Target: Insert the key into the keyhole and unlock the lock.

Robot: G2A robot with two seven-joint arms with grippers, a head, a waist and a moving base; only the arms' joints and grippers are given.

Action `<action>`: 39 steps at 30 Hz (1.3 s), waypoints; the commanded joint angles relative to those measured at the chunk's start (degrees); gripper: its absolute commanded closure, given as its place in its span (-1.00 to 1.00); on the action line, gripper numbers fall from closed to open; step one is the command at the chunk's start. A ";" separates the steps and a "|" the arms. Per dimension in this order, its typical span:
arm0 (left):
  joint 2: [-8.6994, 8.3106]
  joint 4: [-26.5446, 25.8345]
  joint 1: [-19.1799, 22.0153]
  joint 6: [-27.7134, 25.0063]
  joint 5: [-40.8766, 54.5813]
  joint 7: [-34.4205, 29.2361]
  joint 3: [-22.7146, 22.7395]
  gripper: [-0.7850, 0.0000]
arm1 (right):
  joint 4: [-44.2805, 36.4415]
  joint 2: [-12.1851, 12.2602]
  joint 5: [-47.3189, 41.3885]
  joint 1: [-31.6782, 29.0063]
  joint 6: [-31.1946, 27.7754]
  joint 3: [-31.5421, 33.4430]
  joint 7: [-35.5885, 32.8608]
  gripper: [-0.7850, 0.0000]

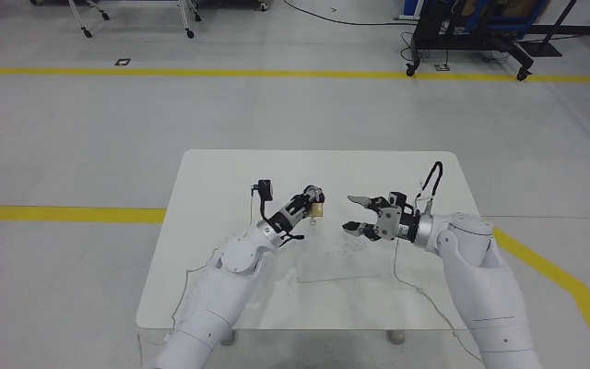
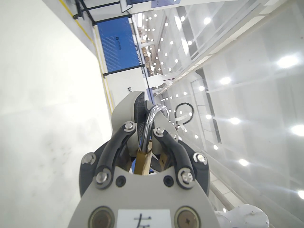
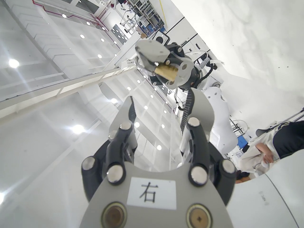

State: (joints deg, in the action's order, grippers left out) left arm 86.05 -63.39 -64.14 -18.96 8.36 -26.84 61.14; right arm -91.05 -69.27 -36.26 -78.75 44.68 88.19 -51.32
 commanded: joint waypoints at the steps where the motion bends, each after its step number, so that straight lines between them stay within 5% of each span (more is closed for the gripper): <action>1: -0.24 -0.28 0.94 6.50 -5.78 -0.96 -1.32 1.00 | -2.27 0.49 1.01 -2.62 -3.12 2.31 0.41 -1.00; 6: -0.21 -1.50 2.79 17.68 -15.87 -2.35 -5.49 1.00 | -7.97 0.93 0.64 -10.72 -11.19 7.55 4.18 -1.00; 11: 0.64 0.19 6.38 29.70 -21.05 -3.98 -9.64 1.00 | -7.97 0.93 0.64 -10.72 -11.19 7.55 4.18 -1.00; 15: 1.41 1.91 8.97 34.50 -24.62 -5.57 -12.92 1.00 | -7.97 0.93 0.64 -10.72 -11.19 7.55 4.18 -1.00; 16: 1.58 2.41 9.43 35.09 -24.77 -6.57 -13.52 0.89 | -7.97 0.93 0.64 -10.72 -11.19 7.55 4.18 -1.00; 18: 1.87 3.13 10.40 35.86 -25.80 -7.14 -14.51 -0.04 | -7.97 0.93 0.64 -10.72 -11.19 7.55 4.18 -1.00; 19: 2.03 3.27 10.54 35.82 -25.54 -7.04 -14.72 -0.70 | -7.97 0.93 0.64 -10.72 -11.19 7.55 4.18 -1.00; 20: 2.16 3.48 10.74 35.75 -25.26 -7.43 -14.90 -1.00 | -7.97 0.93 0.64 -10.72 -11.19 7.55 4.18 -1.00; 31: 1.07 0.23 8.43 32.89 -22.99 -4.99 -9.86 -1.00 | -7.46 0.62 -1.21 -10.02 -14.55 7.55 7.89 -1.00; 35: -1.03 -7.20 4.06 32.44 -24.91 -3.00 -3.79 -1.00 | -6.94 -0.07 -5.28 -10.74 -25.15 7.36 11.64 -1.00; 39: -3.09 -18.11 -2.27 34.73 -30.43 -0.10 1.75 -1.00 | -5.98 -0.16 -10.15 -11.75 -30.28 8.97 8.46 -1.00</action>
State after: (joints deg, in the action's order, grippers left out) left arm 83.48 -77.60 -64.21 15.10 -20.36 -27.84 61.30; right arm -97.28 -69.49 -44.99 -90.29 15.31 96.38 -41.32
